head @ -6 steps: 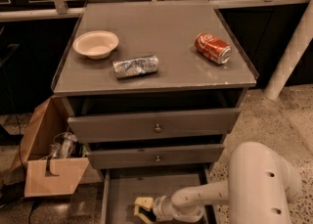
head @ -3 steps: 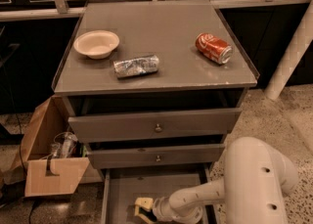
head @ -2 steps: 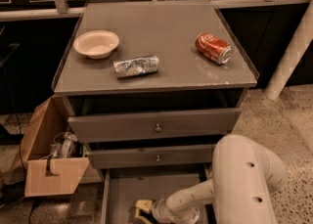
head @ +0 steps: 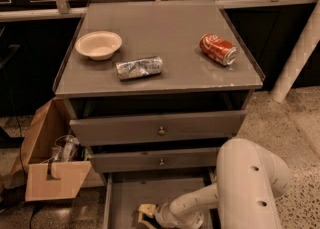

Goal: Place sponge into bottom drawer

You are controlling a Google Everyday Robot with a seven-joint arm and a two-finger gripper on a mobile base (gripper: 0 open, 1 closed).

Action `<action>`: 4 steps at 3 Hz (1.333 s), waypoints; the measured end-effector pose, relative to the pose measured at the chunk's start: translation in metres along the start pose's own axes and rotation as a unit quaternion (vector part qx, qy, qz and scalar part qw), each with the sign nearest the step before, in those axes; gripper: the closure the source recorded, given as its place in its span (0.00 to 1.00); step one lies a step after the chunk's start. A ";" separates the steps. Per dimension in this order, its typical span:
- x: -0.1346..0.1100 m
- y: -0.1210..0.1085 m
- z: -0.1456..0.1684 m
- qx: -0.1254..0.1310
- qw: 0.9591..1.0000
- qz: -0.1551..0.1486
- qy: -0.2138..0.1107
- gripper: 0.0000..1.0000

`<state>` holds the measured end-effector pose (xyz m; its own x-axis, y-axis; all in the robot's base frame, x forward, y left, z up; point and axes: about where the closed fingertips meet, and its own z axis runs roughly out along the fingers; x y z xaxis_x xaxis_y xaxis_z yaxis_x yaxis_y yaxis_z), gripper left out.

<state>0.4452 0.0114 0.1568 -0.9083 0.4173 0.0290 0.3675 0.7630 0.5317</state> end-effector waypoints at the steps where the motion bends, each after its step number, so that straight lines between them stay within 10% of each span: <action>1: 0.000 0.000 0.000 0.000 1.000 0.000 0.000 0.51; 3: 0.000 0.000 0.000 0.000 1.000 0.000 0.000 0.04; 4: 0.000 0.000 0.000 0.000 1.000 0.000 0.000 0.00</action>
Offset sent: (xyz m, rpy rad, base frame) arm 0.0000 0.0000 0.0000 0.0000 0.0000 0.0000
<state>0.4451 0.0115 0.1568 -0.9083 0.4172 0.0292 0.3675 0.7630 0.5317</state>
